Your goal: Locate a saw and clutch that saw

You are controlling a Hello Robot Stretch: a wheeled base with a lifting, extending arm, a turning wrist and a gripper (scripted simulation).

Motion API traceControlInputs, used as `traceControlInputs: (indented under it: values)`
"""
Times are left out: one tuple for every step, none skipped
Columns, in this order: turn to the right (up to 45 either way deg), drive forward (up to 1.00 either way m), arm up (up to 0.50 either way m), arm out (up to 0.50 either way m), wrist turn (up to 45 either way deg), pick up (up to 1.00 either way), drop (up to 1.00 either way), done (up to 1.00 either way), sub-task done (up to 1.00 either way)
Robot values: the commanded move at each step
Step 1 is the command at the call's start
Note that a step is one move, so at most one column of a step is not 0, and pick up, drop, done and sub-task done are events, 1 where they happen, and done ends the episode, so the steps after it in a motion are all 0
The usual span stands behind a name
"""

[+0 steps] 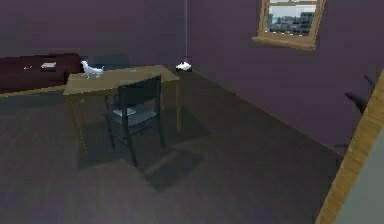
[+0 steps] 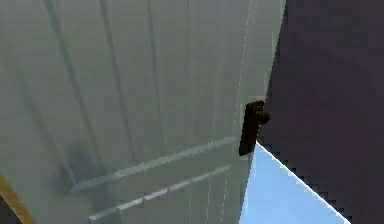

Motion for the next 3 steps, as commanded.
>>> traceControlInputs:
  values:
    - [-21.0, 0.00, 0.00, 0.00, 0.0, 0.00, 0.00, 0.00, 0.00]
    - [0.0, 0.40, 0.00, 0.00, 0.0, 0.00, 0.00, 0.00, 0.00]
    - [-33.0, 0.00, 0.00, 0.00, 0.0, 0.00, 0.00, 0.00, 0.00]
